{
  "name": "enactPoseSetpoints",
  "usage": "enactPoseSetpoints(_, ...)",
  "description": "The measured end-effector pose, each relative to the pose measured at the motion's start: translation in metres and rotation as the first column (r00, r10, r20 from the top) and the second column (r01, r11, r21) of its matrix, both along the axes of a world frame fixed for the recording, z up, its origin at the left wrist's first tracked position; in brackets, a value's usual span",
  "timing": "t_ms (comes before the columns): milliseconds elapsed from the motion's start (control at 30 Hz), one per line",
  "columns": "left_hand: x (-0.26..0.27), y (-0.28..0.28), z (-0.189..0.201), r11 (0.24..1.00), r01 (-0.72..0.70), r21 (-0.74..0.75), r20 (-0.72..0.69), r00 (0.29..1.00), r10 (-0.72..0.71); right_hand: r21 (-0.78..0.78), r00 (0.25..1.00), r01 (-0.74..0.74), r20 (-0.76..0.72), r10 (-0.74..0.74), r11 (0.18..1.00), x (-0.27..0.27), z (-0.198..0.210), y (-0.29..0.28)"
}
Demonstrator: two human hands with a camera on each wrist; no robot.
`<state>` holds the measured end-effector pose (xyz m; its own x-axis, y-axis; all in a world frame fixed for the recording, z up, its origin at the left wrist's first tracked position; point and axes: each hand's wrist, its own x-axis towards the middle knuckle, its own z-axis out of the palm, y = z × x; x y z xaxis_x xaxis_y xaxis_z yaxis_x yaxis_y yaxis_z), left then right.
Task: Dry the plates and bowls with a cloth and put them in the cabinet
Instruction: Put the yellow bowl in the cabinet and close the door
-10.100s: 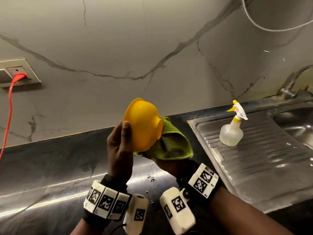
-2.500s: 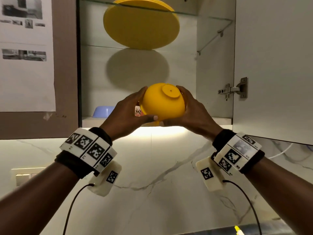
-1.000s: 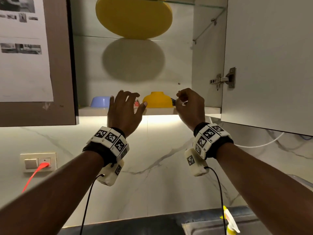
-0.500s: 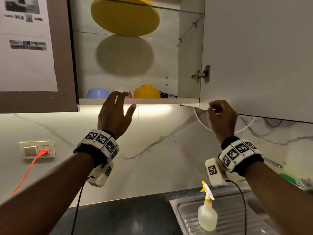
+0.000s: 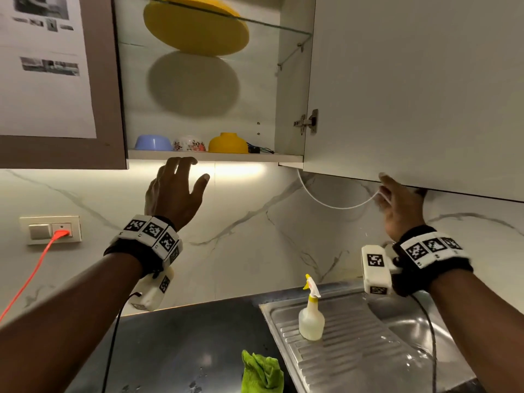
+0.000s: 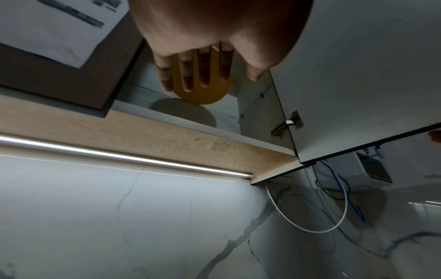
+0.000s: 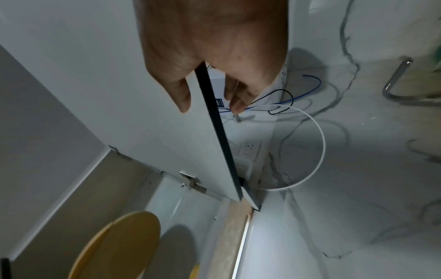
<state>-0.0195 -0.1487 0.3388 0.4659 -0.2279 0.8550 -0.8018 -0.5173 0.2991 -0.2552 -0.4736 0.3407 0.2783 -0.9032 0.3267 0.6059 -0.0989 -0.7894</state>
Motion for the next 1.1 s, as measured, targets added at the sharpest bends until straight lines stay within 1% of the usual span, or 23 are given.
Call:
enactPoseSetpoints(33,-0.004,0.004,0.002,1.0,-0.002,-0.002,0.0,1.0,0.002,0.05,0.997,0.013,0.081,-0.017,0.999,-0.006,0.004,-0.002)
enactPoseSetpoints(133,-0.014,0.015,0.01,0.999,-0.024,-0.022,-0.004,1.0,0.024,0.145,0.981,0.017,0.19,-0.045,0.989,-0.017,0.014,0.005)
enactPoseSetpoints(167,-0.017,0.018,0.011,0.999,-0.032,-0.03,-0.008,0.999,0.032,0.151,0.978,0.009,0.207,-0.04,0.988,-0.018,0.012,0.007)
enactPoseSetpoints(233,-0.025,0.023,0.011,0.998,-0.053,-0.039,-0.02,0.998,0.053,0.115,0.971,-0.014,0.24,-0.014,0.993,-0.021,0.007,0.013)
enactPoseSetpoints(267,-0.029,0.024,0.009,0.997,-0.062,-0.04,-0.025,0.998,0.061,0.102,0.957,-0.088,0.283,0.056,0.991,-0.021,0.004,0.017)
enactPoseSetpoints(300,-0.033,0.026,0.005,0.997,-0.066,-0.04,-0.022,0.998,0.065,0.082,0.955,-0.15,0.271,0.123,0.985,-0.022,0.003,0.025)
enactPoseSetpoints(333,-0.037,0.027,0.002,0.997,-0.064,-0.041,-0.014,0.998,0.064,0.082,0.94,-0.201,0.297,0.168,0.976,-0.026,0.002,0.028)
enactPoseSetpoints(367,-0.041,0.03,-0.003,0.997,-0.065,-0.045,-0.009,0.998,0.065,0.043,0.953,-0.175,0.259,0.159,0.984,-0.029,-0.001,0.034)
enactPoseSetpoints(400,-0.043,0.033,-0.007,0.996,-0.066,-0.052,-0.006,0.998,0.066,-0.037,0.977,-0.08,0.196,0.086,0.996,-0.031,-0.004,0.045)
enactPoseSetpoints(433,-0.046,0.036,-0.012,0.996,-0.064,-0.06,-0.001,0.998,0.064,-0.093,0.986,0.037,0.165,-0.022,0.995,-0.032,-0.007,0.053)
enactPoseSetpoints(467,-0.048,0.04,-0.015,0.996,-0.058,-0.072,0.008,0.998,0.059,-0.118,0.988,0.087,0.134,-0.071,0.989,-0.031,-0.008,0.062)
enactPoseSetpoints(533,-0.052,0.049,-0.018,0.995,-0.027,-0.1,0.039,0.999,0.031,-0.227,0.988,0.147,0.088,-0.13,0.963,-0.027,-0.011,0.074)
enactPoseSetpoints(633,-0.062,0.066,-0.013,0.985,0.047,-0.163,0.092,0.995,-0.032,-0.415,0.983,0.185,0.089,-0.162,0.891,-0.021,-0.014,0.097)
enactPoseSetpoints(667,-0.066,0.07,-0.01,0.979,0.073,-0.189,0.109,0.993,-0.053,-0.505,0.986,0.168,0.094,-0.139,0.846,-0.019,-0.014,0.108)
enactPoseSetpoints(733,-0.076,0.081,-0.001,0.963,0.12,-0.243,0.154,0.985,-0.084,-0.665,0.981,0.19,0.1,-0.166,0.722,-0.011,-0.015,0.125)
enactPoseSetpoints(800,-0.087,0.089,0.01,0.937,0.181,-0.298,0.198,0.972,-0.125,-0.777,0.98,0.17,0.067,-0.188,0.607,0.002,-0.016,0.137)
enactPoseSetpoints(867,-0.099,0.095,0.023,0.906,0.244,-0.347,0.223,0.959,-0.174,-0.836,0.974,0.091,-0.039,-0.223,0.541,0.016,-0.012,0.149)
enactPoseSetpoints(900,-0.105,0.097,0.031,0.892,0.264,-0.368,0.231,0.955,-0.188,-0.863,0.962,0.074,-0.07,-0.264,0.5,0.025,-0.009,0.155)
enactPoseSetpoints(967,-0.118,0.102,0.045,0.865,0.297,-0.405,0.254,0.945,-0.206,-0.894,0.943,0.009,-0.142,-0.302,0.448,0.044,-0.008,0.162)
enactPoseSetpoints(1000,-0.124,0.103,0.052,0.853,0.319,-0.414,0.27,0.937,-0.22,-0.904,0.939,-0.027,-0.17,-0.3,0.427,0.053,-0.008,0.165)
enactPoseSetpoints(1100,-0.135,0.106,0.07,0.824,0.384,-0.417,0.296,0.914,-0.277,-0.913,0.941,-0.084,-0.205,-0.271,0.398,0.076,-0.004,0.18)
